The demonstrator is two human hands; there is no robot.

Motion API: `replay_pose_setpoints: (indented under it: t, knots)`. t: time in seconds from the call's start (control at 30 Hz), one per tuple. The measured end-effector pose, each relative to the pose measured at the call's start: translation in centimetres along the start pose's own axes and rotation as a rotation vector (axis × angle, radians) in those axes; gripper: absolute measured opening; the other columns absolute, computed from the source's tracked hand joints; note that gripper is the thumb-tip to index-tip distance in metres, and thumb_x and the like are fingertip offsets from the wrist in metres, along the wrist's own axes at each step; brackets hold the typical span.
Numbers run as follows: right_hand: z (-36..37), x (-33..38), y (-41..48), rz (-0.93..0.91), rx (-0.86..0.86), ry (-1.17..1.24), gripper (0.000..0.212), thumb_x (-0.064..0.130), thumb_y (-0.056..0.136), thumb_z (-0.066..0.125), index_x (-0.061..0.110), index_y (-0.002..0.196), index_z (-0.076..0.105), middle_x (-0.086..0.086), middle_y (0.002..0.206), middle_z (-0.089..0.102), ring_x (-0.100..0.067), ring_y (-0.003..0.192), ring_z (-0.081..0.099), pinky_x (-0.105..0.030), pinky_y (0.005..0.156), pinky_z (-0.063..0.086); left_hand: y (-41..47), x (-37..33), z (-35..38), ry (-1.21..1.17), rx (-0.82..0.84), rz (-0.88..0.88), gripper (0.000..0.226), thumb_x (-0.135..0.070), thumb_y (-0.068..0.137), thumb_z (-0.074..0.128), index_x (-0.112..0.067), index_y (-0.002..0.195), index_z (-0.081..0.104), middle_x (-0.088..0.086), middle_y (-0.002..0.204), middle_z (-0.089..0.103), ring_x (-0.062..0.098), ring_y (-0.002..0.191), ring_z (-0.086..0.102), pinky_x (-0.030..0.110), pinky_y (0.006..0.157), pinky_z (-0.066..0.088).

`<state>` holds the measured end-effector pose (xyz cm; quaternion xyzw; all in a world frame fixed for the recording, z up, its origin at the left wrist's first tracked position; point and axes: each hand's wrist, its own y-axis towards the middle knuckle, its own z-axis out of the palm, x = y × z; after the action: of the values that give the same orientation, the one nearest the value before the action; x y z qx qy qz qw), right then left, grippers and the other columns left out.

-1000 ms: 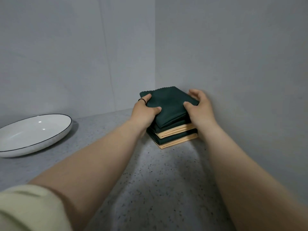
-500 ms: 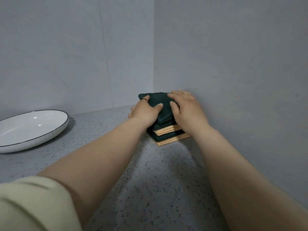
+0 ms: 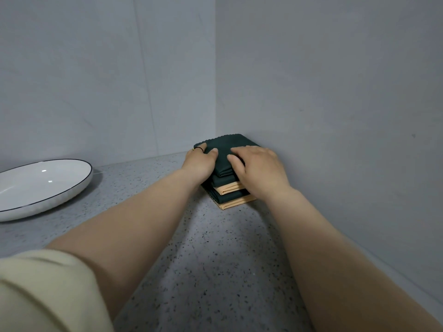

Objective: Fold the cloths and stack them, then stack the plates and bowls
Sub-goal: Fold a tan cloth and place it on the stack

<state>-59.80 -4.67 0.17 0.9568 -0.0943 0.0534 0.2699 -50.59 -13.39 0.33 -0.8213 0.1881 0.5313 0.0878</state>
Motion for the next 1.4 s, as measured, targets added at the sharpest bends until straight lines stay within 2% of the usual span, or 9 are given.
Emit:
replay_pose_setpoints:
  t: [0.2,0.3,0.47,0.63,0.87,1.0,1.2,1.33,1.4]
  knots:
    - [-1.0,1.4,-0.1,-0.063,-0.06,-0.013,0.038,0.03,0.098,0.034,0.014,0.13,0.048,-0.003,0.134,0.052,-0.019,0.13,0.039,-0.026,0.109,0.018,-2.5,-0.7,-1.7,-0.048,-0.027,0.052,0.046,-0.025,0.099,0.037,-0.01,0.142,0.033,0.005,0.141,0.042,0.02,0.126,0.044,0.02,0.107,0.035]
    - [-1.0,4.0,-0.8,-0.165,-0.06,0.017,0.029,0.02,0.096,0.038,0.01,0.111,0.061,-0.004,0.112,0.063,-0.022,0.111,0.052,-0.03,0.097,0.034,-5.7,-1.3,-4.5,0.011,-0.037,0.098,0.034,-0.016,0.098,0.04,-0.008,0.129,0.05,-0.001,0.102,0.056,0.013,0.094,0.051,-0.006,0.061,0.034]
    - [-1.7,9.5,-4.5,-0.279,-0.082,0.145,0.031,0.021,0.074,0.041,0.015,0.067,0.07,0.004,0.063,0.068,-0.016,0.059,0.065,-0.018,0.051,0.049,-12.6,0.5,-12.4,0.067,0.038,0.059,0.019,-0.015,0.095,0.046,-0.013,0.106,0.061,-0.003,0.098,0.064,0.011,0.097,0.058,0.02,0.079,0.042]
    - [-2.7,13.9,-9.2,-0.284,0.224,0.175,0.032,0.023,0.096,0.035,0.017,0.117,0.059,0.0,0.12,0.06,-0.019,0.112,0.053,-0.025,0.087,0.04,-21.0,4.4,-20.6,0.098,0.071,-0.026,0.018,-0.014,0.094,0.049,-0.024,0.086,0.062,-0.01,0.084,0.067,0.003,0.083,0.061,0.016,0.075,0.045]
    - [-4.2,20.6,-14.3,-0.293,0.315,0.267,0.028,0.021,0.095,0.04,0.018,0.115,0.06,0.004,0.119,0.061,-0.014,0.11,0.053,-0.021,0.084,0.036,-33.7,11.6,-29.9,0.458,0.038,-0.091,0.03,-0.006,0.089,0.055,-0.035,0.081,0.057,-0.023,0.091,0.061,-0.015,0.078,0.059,-0.001,0.07,0.042]
    - [-4.5,24.6,-16.3,-0.34,0.358,0.299,0.027,0.021,0.094,0.043,0.019,0.114,0.061,0.005,0.119,0.062,-0.014,0.11,0.054,-0.019,0.08,0.035,-39.6,14.8,-32.6,0.554,0.051,-0.12,0.023,-0.019,0.091,0.056,-0.04,0.099,0.05,-0.027,0.113,0.047,-0.012,0.103,0.051,-0.007,0.083,0.032]
    - [-4.6,29.6,-18.5,-0.444,0.41,0.294,0.028,0.021,0.094,0.043,0.02,0.117,0.06,0.004,0.121,0.062,-0.015,0.113,0.053,-0.019,0.086,0.037,-43.5,17.6,-33.7,0.761,0.062,-0.085,0.044,-0.047,0.094,0.034,-0.041,0.136,0.021,-0.018,0.148,0.011,0.001,0.142,0.004,0.008,0.104,0.003]
    - [-4.3,32.4,-19.5,-0.506,0.438,0.323,0.028,0.022,0.094,0.044,0.019,0.117,0.06,0.003,0.121,0.062,-0.015,0.112,0.054,-0.02,0.086,0.038,-43.0,17.2,-33.6,0.832,0.079,-0.104,0.118,-0.096,0.05,0.004,-0.029,0.147,0.009,-0.023,0.144,-0.003,-0.007,0.133,-0.004,0.011,0.106,-0.001]
    - [-4.1,33.9,-20.0,-0.541,0.453,0.349,0.028,0.022,0.094,0.043,0.019,0.117,0.06,0.003,0.12,0.062,-0.015,0.109,0.054,-0.018,0.08,0.036,-42.6,17.2,-33.7,0.854,0.073,-0.132,0.123,-0.096,0.046,0.003,-0.026,0.147,0.012,-0.022,0.146,-0.001,-0.003,0.139,-0.002,0.015,0.11,0.0]
